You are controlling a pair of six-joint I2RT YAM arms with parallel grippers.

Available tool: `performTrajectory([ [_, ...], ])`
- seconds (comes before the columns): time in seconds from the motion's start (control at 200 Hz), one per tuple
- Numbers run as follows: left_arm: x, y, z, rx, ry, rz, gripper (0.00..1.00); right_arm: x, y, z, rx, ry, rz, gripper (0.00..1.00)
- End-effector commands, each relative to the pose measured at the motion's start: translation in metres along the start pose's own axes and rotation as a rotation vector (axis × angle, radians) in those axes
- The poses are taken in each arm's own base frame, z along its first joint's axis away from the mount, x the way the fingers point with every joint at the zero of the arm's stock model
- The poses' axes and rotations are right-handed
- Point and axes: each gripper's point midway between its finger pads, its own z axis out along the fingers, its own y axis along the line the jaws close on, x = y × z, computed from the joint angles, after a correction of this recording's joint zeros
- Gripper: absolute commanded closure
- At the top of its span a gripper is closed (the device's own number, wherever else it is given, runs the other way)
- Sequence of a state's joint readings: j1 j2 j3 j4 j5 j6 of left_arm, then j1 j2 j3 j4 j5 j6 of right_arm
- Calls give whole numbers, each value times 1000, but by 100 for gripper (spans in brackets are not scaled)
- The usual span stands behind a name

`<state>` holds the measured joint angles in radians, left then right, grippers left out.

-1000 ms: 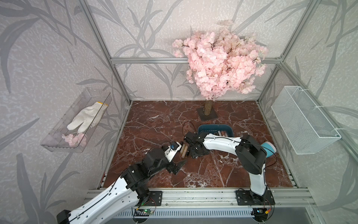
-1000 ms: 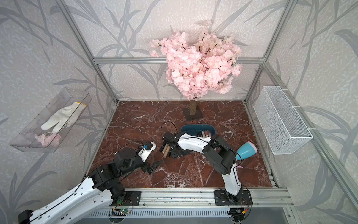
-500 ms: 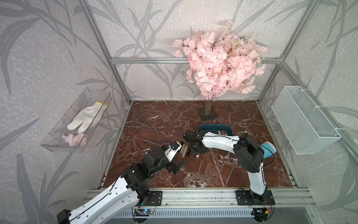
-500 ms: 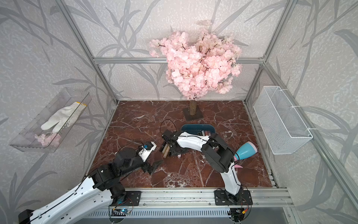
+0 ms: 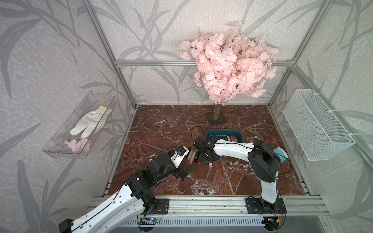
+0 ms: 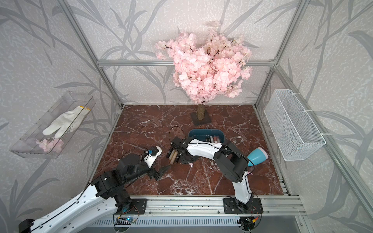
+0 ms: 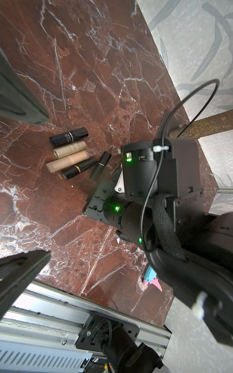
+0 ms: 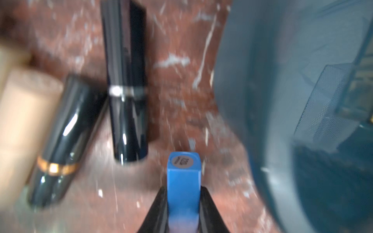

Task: Put the lipstick into the storage box
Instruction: Pick up the lipstick at the center of the board, then place the lipstick in the storage box.

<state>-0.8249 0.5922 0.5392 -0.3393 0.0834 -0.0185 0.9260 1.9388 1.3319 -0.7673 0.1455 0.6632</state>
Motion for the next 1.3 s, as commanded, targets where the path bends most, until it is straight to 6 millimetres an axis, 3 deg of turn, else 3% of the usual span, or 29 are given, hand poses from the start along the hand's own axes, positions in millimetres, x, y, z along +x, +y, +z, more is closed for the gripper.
performTrajectory([
  [0.0,-9,-2,1,11,-33,1,0,6,-1,-31,-27,-16,-30,80],
  [0.28,-23,-6,13,32,-49,9,0,-7,-5,-94,-94,-104,-6,80],
  [0.38,-31,-11,22,62,-37,26,0,-25,-20,-122,-107,-167,41,80],
  [0.5,-41,-14,35,81,-25,34,0,-47,-45,-131,-97,-220,59,80],
  [0.675,-53,-18,50,103,-23,60,0,-73,-86,-121,-94,-229,122,81],
  [0.795,-54,-20,57,112,-11,75,0,-88,-103,-106,-87,-219,147,80],
  [0.845,-54,-20,60,113,-7,82,0,-91,-107,-102,-95,-211,155,81],
  [0.88,-54,-20,62,115,-3,85,0,-93,-107,-88,-88,-176,153,80],
  [1.05,-56,-19,72,113,12,96,0,-99,-112,-55,-82,-114,152,81],
  [1.295,-48,-28,93,166,65,104,0,-104,-112,-24,-78,-74,155,81],
])
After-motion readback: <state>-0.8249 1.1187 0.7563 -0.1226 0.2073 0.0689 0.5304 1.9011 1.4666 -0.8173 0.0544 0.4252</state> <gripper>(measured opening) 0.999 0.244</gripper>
